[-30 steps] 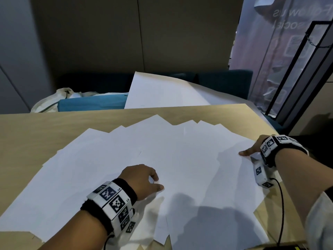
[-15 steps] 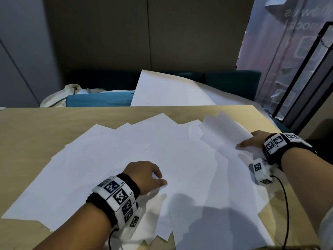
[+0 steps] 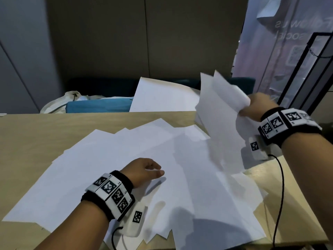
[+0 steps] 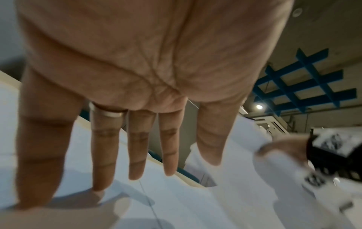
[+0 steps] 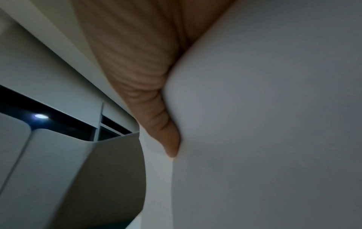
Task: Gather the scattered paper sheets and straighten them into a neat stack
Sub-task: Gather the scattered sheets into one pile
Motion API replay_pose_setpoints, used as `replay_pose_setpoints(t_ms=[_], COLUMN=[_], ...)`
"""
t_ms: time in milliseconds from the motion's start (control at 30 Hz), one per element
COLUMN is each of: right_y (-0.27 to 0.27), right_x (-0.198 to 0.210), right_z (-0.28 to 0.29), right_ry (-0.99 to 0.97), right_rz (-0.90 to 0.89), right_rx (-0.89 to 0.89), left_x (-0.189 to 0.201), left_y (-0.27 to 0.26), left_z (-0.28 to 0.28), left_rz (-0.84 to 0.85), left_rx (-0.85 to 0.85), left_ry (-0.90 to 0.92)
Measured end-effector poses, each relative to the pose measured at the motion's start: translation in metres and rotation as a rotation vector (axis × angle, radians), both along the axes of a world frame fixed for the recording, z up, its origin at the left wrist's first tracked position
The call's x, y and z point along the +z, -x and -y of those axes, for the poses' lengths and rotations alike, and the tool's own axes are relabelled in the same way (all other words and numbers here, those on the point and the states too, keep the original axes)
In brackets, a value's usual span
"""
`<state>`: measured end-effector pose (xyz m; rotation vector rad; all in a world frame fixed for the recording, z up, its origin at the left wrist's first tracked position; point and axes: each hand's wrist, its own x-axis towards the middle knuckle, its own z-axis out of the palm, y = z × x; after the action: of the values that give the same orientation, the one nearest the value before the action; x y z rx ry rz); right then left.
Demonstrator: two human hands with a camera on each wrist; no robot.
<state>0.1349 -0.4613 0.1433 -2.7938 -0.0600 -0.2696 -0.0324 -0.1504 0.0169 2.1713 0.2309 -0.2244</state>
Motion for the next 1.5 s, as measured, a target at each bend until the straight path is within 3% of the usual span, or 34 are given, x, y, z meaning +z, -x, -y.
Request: replay_pose_setpoints(t_ms=[100,233,300,367,467,567,733,900,1000,1133,1233,1300,1400,1500], right_y=[0.02,0.055,0.069,0.079,0.085,0.088,0.101,0.121,0.128,0.14,0.147,0.15,0.143,0.114], right_x=[0.038,0.06,0.054,0.037,-0.001,-0.034,-0.066,-0.089,-0.099,-0.11,-0.116,-0.117,-0.117,-0.123], right_z=[-0.012,-0.039,-0.057,-0.074,-0.097,-0.109,-0.106,-0.104,-0.103,-0.108,-0.112,-0.112,-0.1,-0.066], right_ry=[-0.137,-0.556,-0.804,-1.08,-1.151,-1.223,-1.034,-1.077,-1.125,-1.217,-1.258,-1.232,-0.969,-0.364], right_rz=[0.18,0.263,0.177,-0.019,-0.247,-0.33,-0.237,-0.416,-0.496,-0.626,-0.718,-0.764,-0.618,-0.368], right_rx=[0.054,0.206,0.291,0.362,0.361,0.365,0.31,0.322,0.271,0.208,0.197,0.215,0.157,0.042], left_x=[0.001,0.024,0.036,0.045,0.052,0.048,0.028,0.021,0.013,-0.001,-0.011,-0.011,-0.016,-0.019], left_y=[0.001,0.002,0.002,0.002,0.007,0.015,0.031,0.046,0.045,0.042,0.045,0.049,0.053,0.058], left_z=[0.003,0.008,0.007,0.001,-0.006,-0.01,-0.031,-0.036,-0.046,-0.051,-0.045,-0.038,-0.037,-0.043], left_rz=[0.062,0.169,0.254,0.328,0.428,0.508,0.498,0.439,0.412,0.271,0.127,0.122,0.172,0.148], left_rx=[0.026,0.1,0.139,0.141,0.163,0.258,0.455,0.573,0.633,0.63,0.525,0.476,0.528,0.561], left_ry=[0.051,0.342,0.52,0.699,0.758,0.771,0.767,0.797,0.655,0.584,0.624,0.567,0.437,0.368])
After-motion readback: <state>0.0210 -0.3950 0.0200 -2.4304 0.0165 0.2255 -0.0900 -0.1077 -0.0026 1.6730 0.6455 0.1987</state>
